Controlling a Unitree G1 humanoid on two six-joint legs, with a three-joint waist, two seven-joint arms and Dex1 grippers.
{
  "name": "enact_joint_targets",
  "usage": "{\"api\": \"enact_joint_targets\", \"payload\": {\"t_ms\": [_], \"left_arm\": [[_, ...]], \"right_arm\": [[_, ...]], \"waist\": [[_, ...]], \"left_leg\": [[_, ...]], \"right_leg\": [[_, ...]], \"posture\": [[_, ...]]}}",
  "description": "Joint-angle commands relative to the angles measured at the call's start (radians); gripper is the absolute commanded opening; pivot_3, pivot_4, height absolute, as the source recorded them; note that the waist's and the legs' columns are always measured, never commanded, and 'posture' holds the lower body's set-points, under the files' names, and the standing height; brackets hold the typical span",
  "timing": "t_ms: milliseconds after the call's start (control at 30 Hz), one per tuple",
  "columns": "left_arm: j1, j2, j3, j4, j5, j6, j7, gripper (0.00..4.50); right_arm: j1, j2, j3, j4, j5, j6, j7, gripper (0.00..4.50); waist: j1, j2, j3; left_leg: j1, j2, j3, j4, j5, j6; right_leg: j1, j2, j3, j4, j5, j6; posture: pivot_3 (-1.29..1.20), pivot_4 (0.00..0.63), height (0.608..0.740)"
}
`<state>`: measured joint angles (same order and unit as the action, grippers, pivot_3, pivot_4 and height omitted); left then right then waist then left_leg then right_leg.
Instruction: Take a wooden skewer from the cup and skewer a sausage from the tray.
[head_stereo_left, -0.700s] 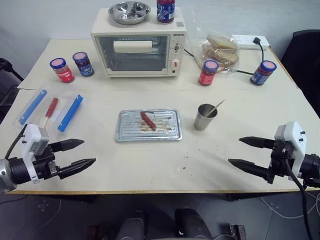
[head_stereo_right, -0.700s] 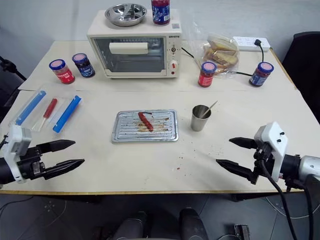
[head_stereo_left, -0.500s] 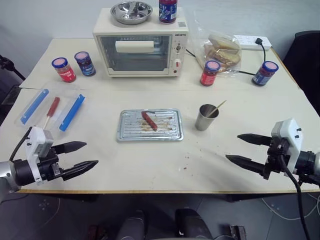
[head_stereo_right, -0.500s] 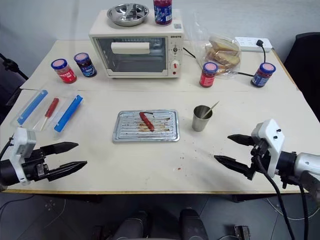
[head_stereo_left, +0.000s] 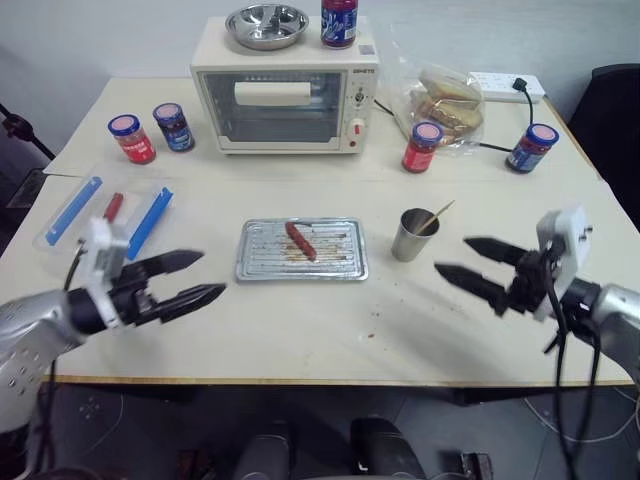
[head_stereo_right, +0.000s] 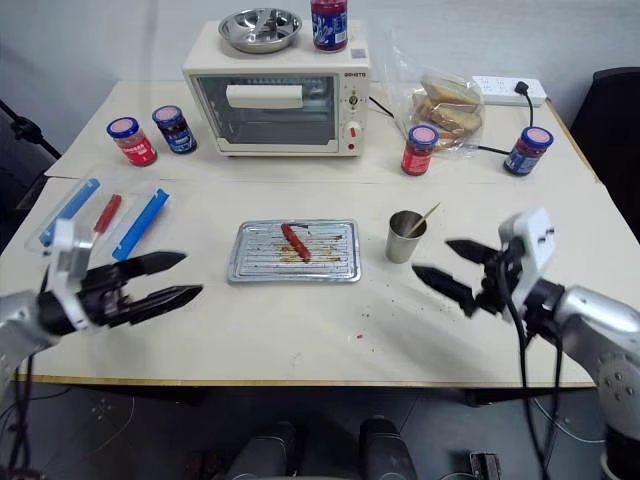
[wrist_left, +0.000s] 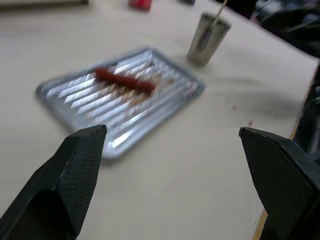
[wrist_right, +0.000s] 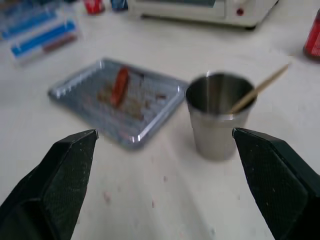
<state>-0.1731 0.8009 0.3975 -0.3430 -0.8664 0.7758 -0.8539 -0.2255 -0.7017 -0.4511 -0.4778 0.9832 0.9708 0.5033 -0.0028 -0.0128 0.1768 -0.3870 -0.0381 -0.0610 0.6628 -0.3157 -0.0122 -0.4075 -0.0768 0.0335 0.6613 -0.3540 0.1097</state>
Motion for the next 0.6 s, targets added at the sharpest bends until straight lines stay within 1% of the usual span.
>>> {"api": "enact_joint_targets", "payload": {"t_ms": [33, 133, 233, 333, 500, 600], "left_arm": [[-0.141, -0.045, -0.070, 0.017, -0.073, 0.041, 0.017, 4.48], [-0.245, -0.082, -0.149, 0.024, -0.082, 0.064, -0.006, 4.48], [-0.326, -0.101, -0.228, 0.028, -0.071, 0.067, -0.048, 4.48], [-0.395, -0.127, -0.272, 0.037, -0.075, 0.074, -0.061, 4.48], [-0.421, -0.142, -0.317, 0.035, -0.047, 0.056, -0.093, 4.48], [-0.423, -0.145, -0.329, 0.039, -0.033, 0.047, -0.101, 4.50]], "right_arm": [[-0.091, 0.052, -0.031, 0.046, 0.097, 0.044, -0.140, 4.50], [-0.156, 0.090, -0.009, 0.094, 0.101, 0.056, -0.220, 4.50], [-0.184, 0.100, 0.035, 0.129, 0.050, 0.053, -0.260, 4.50], [-0.208, 0.129, 0.052, 0.160, 0.041, 0.038, -0.287, 4.50], [-0.247, 0.175, 0.091, 0.208, -0.009, 0.004, -0.305, 4.50], [-0.266, 0.196, 0.107, 0.238, -0.042, -0.018, -0.303, 4.02]], "waist": [[0.000, 0.000, 0.000], [-0.002, 0.000, 0.000], [-0.005, 0.000, 0.000], [-0.009, 0.000, 0.000], [-0.026, 0.000, 0.000], [-0.028, 0.000, 0.000]], "left_leg": [[-0.001, 0.000, 0.000, 0.000, 0.000, 0.000], [-0.003, -0.001, 0.000, 0.001, 0.000, 0.000], [-0.003, -0.001, 0.000, 0.001, 0.000, 0.000], [-0.003, -0.001, 0.000, 0.001, 0.000, 0.000], [-0.002, -0.001, 0.000, 0.001, 0.000, 0.000], [-0.002, 0.000, 0.000, 0.001, 0.000, 0.000]], "right_leg": [[-0.001, 0.000, 0.000, 0.000, 0.000, 0.000], [-0.002, 0.000, -0.001, 0.001, 0.000, 0.000], [-0.002, 0.000, 0.000, 0.002, 0.000, 0.000], [-0.002, 0.000, 0.000, 0.002, 0.000, 0.000], [-0.003, 0.001, 0.000, 0.002, 0.000, 0.000], [-0.003, 0.001, 0.000, 0.003, 0.000, 0.000]], "posture": [[0.00, 0.150, 0.740], [0.00, 0.150, 0.740], [0.00, 0.150, 0.740], [0.00, 0.150, 0.740], [0.00, 0.150, 0.740], [0.00, 0.150, 0.740]]}}
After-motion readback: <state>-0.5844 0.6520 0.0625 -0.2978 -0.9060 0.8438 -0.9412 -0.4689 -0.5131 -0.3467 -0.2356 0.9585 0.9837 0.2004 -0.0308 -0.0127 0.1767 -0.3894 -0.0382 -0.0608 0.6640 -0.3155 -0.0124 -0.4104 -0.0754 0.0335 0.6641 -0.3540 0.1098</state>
